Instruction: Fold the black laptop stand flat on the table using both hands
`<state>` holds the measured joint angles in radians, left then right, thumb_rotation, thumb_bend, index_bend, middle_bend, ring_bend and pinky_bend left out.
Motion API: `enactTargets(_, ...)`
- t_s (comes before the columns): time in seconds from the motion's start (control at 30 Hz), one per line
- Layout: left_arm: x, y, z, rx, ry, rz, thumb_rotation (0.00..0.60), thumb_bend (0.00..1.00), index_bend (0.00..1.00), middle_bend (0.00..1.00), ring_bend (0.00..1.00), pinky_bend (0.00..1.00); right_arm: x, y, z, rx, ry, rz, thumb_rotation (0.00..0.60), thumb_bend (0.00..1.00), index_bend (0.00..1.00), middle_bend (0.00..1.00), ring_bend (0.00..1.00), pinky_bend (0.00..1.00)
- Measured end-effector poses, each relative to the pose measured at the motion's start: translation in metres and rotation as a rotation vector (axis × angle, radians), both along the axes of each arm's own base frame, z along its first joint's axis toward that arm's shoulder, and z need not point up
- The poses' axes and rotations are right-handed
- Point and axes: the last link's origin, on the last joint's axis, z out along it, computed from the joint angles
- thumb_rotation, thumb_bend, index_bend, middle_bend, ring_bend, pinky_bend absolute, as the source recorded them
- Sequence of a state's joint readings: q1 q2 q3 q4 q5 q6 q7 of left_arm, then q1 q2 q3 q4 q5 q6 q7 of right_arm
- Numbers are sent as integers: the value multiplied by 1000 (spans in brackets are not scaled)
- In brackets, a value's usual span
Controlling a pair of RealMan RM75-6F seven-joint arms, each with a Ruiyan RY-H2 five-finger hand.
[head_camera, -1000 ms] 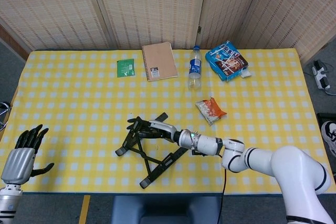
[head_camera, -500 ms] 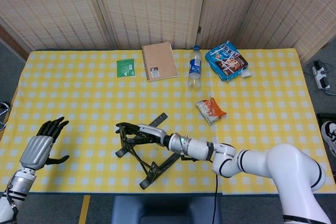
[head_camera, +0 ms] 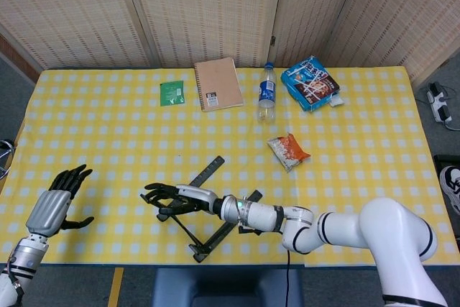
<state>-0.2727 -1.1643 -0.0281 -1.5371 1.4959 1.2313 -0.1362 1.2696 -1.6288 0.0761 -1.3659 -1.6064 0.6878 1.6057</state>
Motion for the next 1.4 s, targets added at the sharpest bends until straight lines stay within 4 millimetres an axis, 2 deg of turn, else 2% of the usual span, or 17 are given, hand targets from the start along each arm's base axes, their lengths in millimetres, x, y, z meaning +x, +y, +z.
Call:
enactTargets(0.17,1,0,-2,-7,-11,-4,600,200,83,55,38,0,-4,0,3,-12,1,6,230,153,0,121,89,0)
enactTargets(0.47,6,8,-13,-54,-40,-20,600,200,83,55,38,0,-32,-3,24,-70,19,-14,227,153,0,121,91,0)
enactTargets(0.7,7,10,-18,-64,-49,-22,600,200,83,56,39,0,-56,13,50,-62,10,-30,230,154,0,143,111,0)
enactTargets(0.73,7,11,-19,-66,-50,-20,600,200,83,56,39,0,-61,15,54,-61,14,-35,254,155,0,154,126,0)
enactTargets(0.8,7,12,-21,-68,-53,-17,600,200,83,56,39,0,-76,17,63,-69,41,-48,373,156,3,212,209,18)
enactTargets(0.83,7,12,-22,-69,-54,-16,600,199,83,56,38,0,-82,18,65,-77,54,-50,420,156,24,249,255,47)
enactTargets(0.9,7,13,-23,-71,-55,-15,600,199,83,56,38,0,-90,18,67,-100,82,-43,454,156,109,327,337,125)
enactTargets(1.0,8,14,-26,-74,-59,-12,600,200,83,56,39,0,-102,19,70,-143,130,-29,458,158,309,461,457,233)
enactTargets(1.1,9,15,-28,-78,-57,-12,600,199,83,56,39,0,-111,19,69,-174,172,-18,461,158,459,570,554,372)
enactTargets(1.2,10,15,-29,-79,-53,-12,600,200,83,56,39,0,-113,18,66,-192,187,-4,470,158,543,647,629,476)
enactTargets(1.4,9,13,-28,-76,-50,3,600,199,83,56,38,0,-110,18,62,-187,202,36,475,158,613,725,731,566)
